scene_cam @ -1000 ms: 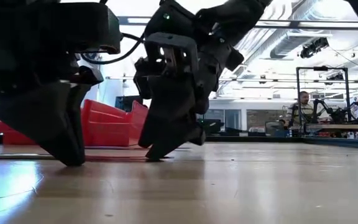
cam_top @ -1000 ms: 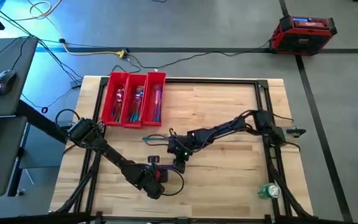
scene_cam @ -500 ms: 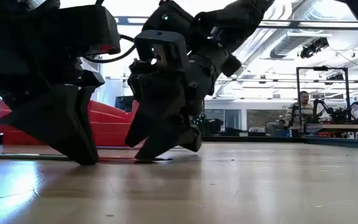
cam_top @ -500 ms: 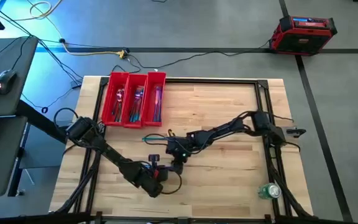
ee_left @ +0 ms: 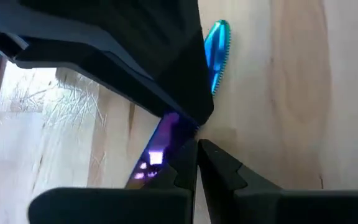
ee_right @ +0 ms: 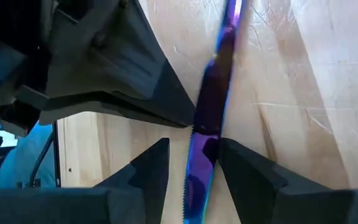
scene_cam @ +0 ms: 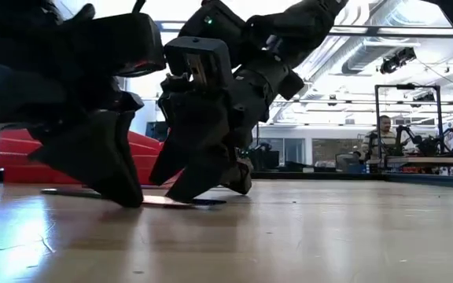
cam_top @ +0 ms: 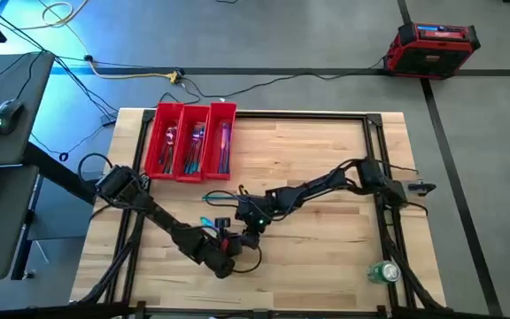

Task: Sort silverware
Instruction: Put the blue knife into the right red bin

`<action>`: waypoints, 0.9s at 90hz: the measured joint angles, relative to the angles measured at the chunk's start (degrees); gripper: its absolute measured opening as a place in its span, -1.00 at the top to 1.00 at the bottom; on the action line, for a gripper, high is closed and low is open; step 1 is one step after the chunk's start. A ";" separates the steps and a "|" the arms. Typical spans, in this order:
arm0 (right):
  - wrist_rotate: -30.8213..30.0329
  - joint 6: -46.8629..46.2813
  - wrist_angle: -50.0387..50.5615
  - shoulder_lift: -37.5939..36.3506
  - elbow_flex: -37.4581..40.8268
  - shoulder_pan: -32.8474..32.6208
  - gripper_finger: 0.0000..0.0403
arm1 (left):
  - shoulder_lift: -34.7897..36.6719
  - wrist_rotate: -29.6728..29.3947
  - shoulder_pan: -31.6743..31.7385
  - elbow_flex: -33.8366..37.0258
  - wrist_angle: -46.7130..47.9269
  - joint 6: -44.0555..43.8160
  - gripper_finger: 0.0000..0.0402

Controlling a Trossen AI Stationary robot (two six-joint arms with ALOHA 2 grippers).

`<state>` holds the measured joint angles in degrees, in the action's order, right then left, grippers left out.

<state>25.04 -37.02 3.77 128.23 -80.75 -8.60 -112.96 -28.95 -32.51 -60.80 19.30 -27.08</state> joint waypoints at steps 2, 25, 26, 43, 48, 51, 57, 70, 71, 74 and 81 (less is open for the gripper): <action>0.00 0.01 -0.16 0.32 0.00 -0.02 0.32 | -0.01 -0.08 0.04 0.00 -0.01 0.12 1.00; 0.33 0.16 -0.53 1.74 -0.07 -0.09 0.32 | -0.12 -1.99 0.13 0.11 -2.60 0.87 1.00; 0.34 0.17 -0.51 1.74 -0.07 -0.10 0.32 | -0.12 -2.08 0.12 0.11 -2.72 0.88 1.00; -2.17 5.37 0.04 2.00 -0.08 -1.41 0.32 | -0.28 -5.22 0.31 0.13 -5.16 0.71 1.00; -3.14 6.27 0.41 1.98 -0.11 -1.86 0.33 | -0.29 -5.39 0.56 0.13 -5.58 0.63 1.00; -4.02 6.99 0.77 1.94 -0.11 -2.12 0.35 | -0.27 -5.39 0.71 0.13 -5.74 0.59 1.00; -6.11 7.78 1.96 1.88 -0.17 -2.65 0.43 | -0.27 -5.34 0.83 0.13 -5.82 -0.01 1.00; -7.87 10.73 4.30 1.81 -0.30 -2.69 0.80 | 0.81 -3.36 0.65 -0.07 -4.38 -2.86 1.00; -8.07 11.07 4.48 1.80 -0.31 -2.69 0.83 | 0.94 -3.01 0.58 -0.19 -3.99 -3.12 1.00; -8.61 11.99 4.74 1.80 -0.31 -2.69 0.91 | 1.36 -1.64 0.41 -0.74 -2.48 -3.85 1.00; -9.59 12.69 4.81 1.78 -0.35 -2.73 0.96 | 2.70 3.00 -0.01 -2.31 2.53 -4.51 1.00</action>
<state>15.45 -24.33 8.58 130.02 -81.10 -11.33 -110.27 -25.96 -32.52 -63.10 21.83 -31.58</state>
